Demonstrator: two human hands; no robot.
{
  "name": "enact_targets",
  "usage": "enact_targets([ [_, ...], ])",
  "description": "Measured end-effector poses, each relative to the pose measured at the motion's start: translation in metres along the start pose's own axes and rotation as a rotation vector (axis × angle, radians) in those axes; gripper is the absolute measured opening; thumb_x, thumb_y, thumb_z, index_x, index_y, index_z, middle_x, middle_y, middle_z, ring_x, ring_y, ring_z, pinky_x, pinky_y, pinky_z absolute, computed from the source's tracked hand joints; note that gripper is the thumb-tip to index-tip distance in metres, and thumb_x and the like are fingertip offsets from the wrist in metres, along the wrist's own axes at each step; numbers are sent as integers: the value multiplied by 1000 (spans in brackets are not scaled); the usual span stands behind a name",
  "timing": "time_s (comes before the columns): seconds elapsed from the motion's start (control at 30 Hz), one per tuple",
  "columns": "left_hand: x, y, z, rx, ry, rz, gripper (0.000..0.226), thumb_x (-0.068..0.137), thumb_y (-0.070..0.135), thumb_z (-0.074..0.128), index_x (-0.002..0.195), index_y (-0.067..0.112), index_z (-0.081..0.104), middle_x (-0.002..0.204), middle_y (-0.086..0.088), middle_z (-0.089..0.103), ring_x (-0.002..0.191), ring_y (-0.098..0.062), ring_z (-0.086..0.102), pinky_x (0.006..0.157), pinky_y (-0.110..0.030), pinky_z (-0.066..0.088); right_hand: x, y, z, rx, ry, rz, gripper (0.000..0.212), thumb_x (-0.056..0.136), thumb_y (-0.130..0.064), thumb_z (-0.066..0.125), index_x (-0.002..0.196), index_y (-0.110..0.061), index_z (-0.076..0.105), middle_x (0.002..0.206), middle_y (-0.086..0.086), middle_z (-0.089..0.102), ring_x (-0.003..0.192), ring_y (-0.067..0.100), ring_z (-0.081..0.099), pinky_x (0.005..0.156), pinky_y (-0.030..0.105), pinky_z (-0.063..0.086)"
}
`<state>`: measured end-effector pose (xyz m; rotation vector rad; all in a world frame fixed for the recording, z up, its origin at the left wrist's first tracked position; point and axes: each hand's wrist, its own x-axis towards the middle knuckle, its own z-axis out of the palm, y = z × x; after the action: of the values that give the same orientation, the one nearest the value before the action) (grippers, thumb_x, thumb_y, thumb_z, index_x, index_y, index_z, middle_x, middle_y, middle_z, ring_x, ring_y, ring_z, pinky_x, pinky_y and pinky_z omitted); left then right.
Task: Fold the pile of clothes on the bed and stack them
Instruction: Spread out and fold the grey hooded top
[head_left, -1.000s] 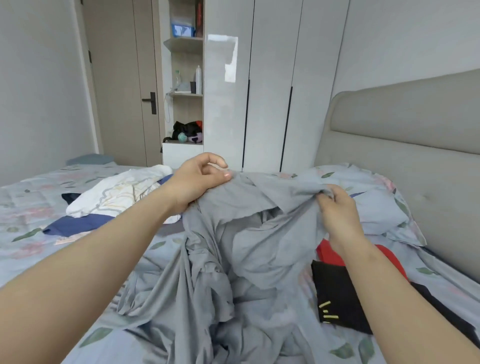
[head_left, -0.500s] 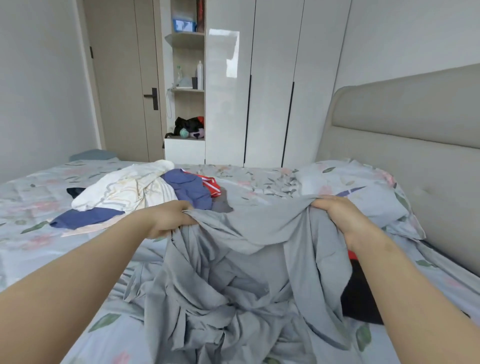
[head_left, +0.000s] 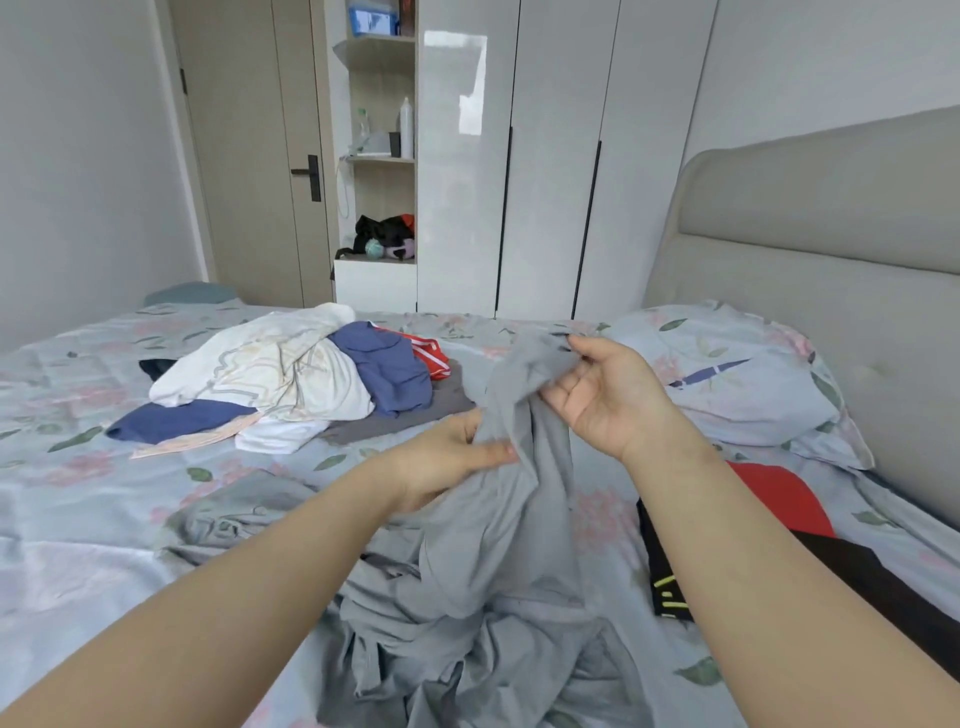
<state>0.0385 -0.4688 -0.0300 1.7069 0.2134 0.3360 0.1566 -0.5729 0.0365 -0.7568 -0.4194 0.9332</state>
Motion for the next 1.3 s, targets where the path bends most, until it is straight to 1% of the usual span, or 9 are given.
enact_targets([
  [0.13,7,15,-13,-407,180,-103,16,96,20,50,99,13,64,80,-2,72,64,-13,68,60,-23,56,11,24,-28,-319,94,-35,29,96,-34,48,120,-19,53,111,-1,65,91,19,63,79,36,48],
  [0.3,18,18,-38,-676,422,-301,24,95,30,52,86,12,65,73,-6,69,58,-18,67,58,-25,56,-6,71,-57,-809,-206,416,23,82,-48,61,92,-27,61,91,-2,65,85,14,60,80,34,44],
  [0.43,0,-5,-39,-418,229,-406,34,77,41,66,96,13,68,97,-10,68,83,-25,65,80,-34,49,-2,86,-66,-1011,-146,365,15,90,-11,60,77,-18,62,76,0,65,65,11,59,68,26,48],
  [0.57,-12,-31,-38,-238,102,-490,48,83,25,69,127,24,51,118,-5,65,101,-21,62,87,-36,51,5,73,-57,-567,48,152,19,95,-2,48,82,-10,59,67,4,70,56,13,67,52,25,55],
  [0.7,-12,-52,-43,-120,70,-502,47,71,19,81,113,18,60,109,-8,68,99,-23,63,101,-43,44,8,72,-59,-239,28,97,23,98,-2,42,97,-17,59,82,3,70,69,15,68,59,26,56],
  [0.83,-17,-79,-43,-131,293,-541,36,83,-3,67,117,5,60,92,-13,66,80,-22,63,80,-34,54,4,109,-82,-601,26,302,50,92,15,33,116,-25,49,99,3,64,87,20,58,68,28,45],
  [1.0,-21,-109,-52,-160,521,-500,33,80,2,72,106,18,58,123,-19,57,104,-34,60,87,-41,52,18,150,-115,-844,319,244,40,88,16,31,116,-5,51,112,14,58,99,30,58,90,42,51],
  [1.13,-30,-125,-50,-116,382,-642,98,50,37,93,131,14,42,118,-8,62,104,-28,63,90,-43,53,19,162,-142,-1262,256,329,33,81,12,49,105,-9,55,100,9,60,98,25,56,77,29,45],
  [1.3,-28,-145,-38,399,159,-662,114,51,50,86,141,18,23,125,-1,55,116,-21,54,89,-30,48,16,169,-148,-1355,113,456,21,82,1,60,101,-5,67,98,12,67,89,22,57,82,31,49],
])
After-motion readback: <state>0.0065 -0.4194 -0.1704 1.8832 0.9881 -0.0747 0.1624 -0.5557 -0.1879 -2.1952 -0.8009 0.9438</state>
